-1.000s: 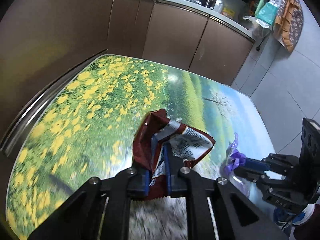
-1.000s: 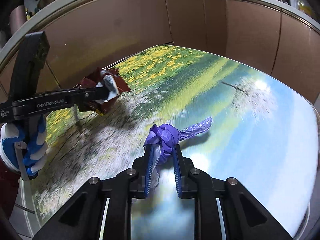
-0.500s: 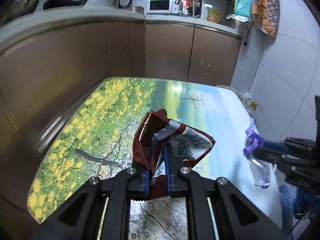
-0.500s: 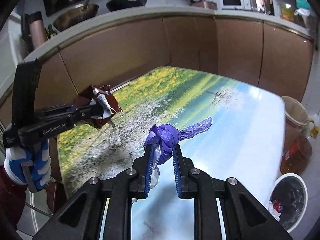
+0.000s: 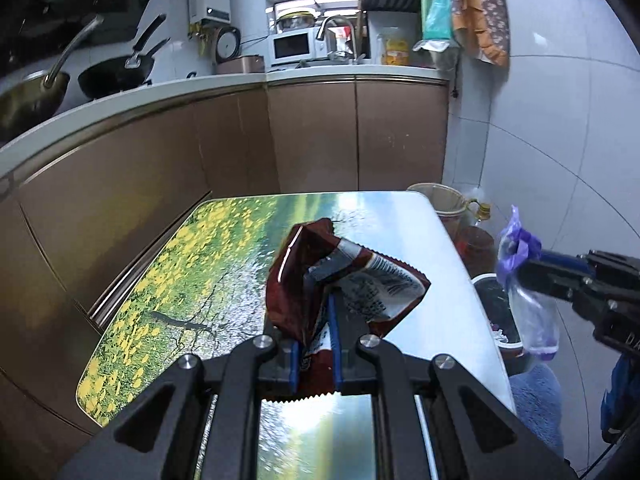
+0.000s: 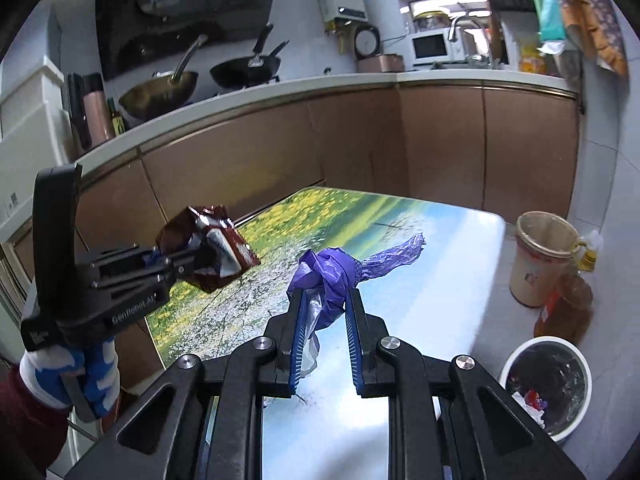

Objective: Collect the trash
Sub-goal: 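Carry the chip bag and purple bag from the table over the white bin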

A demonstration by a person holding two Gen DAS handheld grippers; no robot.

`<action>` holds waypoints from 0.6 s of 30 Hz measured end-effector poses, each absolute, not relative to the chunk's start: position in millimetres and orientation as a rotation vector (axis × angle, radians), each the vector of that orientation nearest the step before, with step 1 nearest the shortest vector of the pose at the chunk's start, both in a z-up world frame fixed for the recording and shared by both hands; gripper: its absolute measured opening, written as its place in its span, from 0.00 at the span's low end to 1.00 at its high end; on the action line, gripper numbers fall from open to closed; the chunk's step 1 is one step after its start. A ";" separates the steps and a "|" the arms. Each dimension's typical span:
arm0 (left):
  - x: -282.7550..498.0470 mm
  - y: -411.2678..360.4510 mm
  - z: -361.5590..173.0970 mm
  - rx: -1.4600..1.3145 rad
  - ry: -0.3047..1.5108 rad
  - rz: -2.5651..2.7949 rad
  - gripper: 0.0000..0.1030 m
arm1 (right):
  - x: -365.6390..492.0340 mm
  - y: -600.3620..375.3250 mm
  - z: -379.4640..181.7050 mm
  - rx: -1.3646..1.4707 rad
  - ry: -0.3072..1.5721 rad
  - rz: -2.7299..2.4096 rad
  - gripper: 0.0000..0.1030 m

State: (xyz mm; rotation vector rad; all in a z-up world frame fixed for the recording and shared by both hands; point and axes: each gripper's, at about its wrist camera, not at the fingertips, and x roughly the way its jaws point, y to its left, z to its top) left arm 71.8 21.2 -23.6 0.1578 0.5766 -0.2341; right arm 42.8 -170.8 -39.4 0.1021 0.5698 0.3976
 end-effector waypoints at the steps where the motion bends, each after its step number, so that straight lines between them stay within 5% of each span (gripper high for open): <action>1: 67.9 15.2 -22.4 0.170 0.571 -0.232 0.11 | 38.5 -175.7 -37.8 0.113 0.563 0.392 0.19; 18: 32.1 -59.4 -14.5 0.290 0.509 -0.298 0.11 | -4.5 -242.9 -23.1 0.186 0.475 0.261 0.19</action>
